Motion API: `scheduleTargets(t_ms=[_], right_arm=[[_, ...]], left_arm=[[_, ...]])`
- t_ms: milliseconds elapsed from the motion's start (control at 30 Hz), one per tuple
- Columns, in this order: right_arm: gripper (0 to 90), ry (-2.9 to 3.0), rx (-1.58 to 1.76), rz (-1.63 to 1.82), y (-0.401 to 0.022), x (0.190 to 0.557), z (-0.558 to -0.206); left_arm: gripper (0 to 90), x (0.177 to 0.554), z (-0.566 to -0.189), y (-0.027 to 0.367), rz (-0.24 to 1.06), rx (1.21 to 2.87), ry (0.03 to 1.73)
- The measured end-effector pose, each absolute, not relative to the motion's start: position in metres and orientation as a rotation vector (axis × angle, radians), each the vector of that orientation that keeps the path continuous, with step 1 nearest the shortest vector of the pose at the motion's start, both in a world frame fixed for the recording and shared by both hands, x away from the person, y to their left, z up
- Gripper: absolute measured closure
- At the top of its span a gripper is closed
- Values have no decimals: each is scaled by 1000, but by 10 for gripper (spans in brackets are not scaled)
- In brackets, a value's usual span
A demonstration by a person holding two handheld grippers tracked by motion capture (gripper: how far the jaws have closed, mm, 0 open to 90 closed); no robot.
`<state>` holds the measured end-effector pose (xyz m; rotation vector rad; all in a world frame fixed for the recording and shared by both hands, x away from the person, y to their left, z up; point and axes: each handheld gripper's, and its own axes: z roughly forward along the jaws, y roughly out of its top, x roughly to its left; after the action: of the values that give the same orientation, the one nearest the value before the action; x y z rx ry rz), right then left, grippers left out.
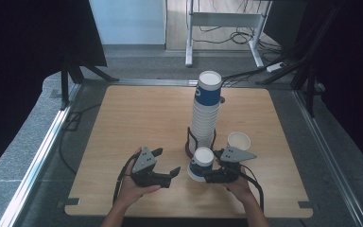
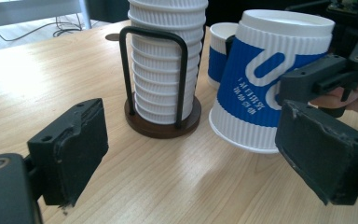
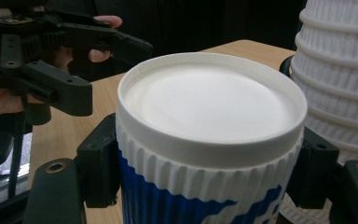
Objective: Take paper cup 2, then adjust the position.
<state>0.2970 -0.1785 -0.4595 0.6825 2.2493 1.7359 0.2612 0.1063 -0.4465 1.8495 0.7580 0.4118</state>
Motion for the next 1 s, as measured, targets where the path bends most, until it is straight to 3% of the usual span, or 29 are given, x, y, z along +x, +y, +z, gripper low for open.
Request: scheduleTargets(t_ms=[1000], right_arm=[[265, 2220, 656, 1762, -174, 292, -453]], left_arm=[[72, 256, -458, 87, 399, 1915, 725]])
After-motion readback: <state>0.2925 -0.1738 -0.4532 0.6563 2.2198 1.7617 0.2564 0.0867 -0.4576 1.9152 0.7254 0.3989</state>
